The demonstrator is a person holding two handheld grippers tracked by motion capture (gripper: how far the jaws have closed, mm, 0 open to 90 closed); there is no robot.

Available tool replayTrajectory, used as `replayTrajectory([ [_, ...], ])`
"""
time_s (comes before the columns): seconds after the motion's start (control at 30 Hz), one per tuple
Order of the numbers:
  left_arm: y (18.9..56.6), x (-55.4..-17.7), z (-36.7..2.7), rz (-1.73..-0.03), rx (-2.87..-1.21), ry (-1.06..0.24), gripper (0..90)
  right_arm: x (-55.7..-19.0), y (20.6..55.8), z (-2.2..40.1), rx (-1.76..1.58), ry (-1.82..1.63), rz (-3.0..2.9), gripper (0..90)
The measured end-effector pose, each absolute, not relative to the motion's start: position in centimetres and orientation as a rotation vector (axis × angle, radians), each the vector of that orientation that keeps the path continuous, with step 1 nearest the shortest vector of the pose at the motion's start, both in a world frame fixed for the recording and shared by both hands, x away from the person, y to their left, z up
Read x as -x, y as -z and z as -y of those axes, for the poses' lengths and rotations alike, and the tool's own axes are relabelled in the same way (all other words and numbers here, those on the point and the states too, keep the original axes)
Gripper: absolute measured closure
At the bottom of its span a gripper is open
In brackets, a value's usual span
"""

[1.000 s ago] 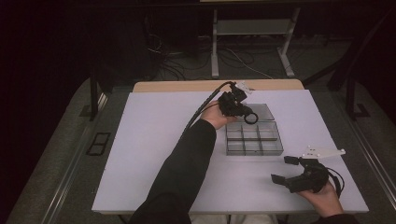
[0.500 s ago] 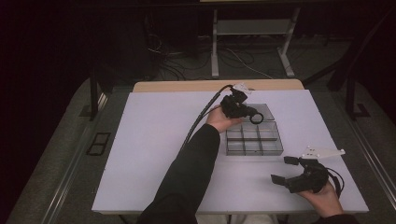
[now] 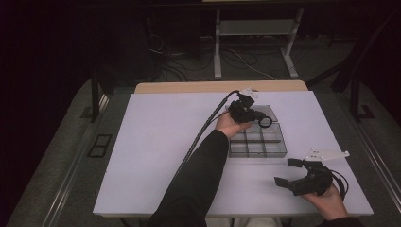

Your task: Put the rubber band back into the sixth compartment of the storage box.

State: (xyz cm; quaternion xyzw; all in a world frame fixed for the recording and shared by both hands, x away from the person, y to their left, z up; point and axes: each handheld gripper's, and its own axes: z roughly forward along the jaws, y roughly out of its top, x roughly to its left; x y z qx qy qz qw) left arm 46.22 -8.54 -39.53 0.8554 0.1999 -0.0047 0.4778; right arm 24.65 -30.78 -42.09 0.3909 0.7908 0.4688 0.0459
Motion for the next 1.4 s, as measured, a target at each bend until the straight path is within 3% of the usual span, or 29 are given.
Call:
replayTrajectory([
  [0.27, 40.3, -46.0, 9.7, -0.507, -2.065, 0.040, 85.0, -24.7, 42.2, 30.7, -1.187, -1.426, -2.421, 0.0],
  [0.37, 40.4, -46.1, 9.8, -0.512, -2.042, 0.086, 70.7, -24.6, 42.1, 30.7, -1.191, -1.429, -2.419, 0.0],
  [0.47, 40.4, -46.3, 9.5, -0.524, -2.038, 0.106, 63.4, -24.6, 42.1, 30.8, -1.192, -1.431, -2.417, 0.0],
  [1.0, 39.7, -45.8, 6.5, -0.519, -2.041, 0.102, 36.5, -24.6, 42.1, 30.7, -1.188, -1.427, -2.416, 0.0],
  [1.4, 37.9, -45.0, 4.7, -0.531, -2.081, 0.058, 6.7, -24.6, 42.1, 30.7, -1.189, -1.424, -2.418, 0.0],
])
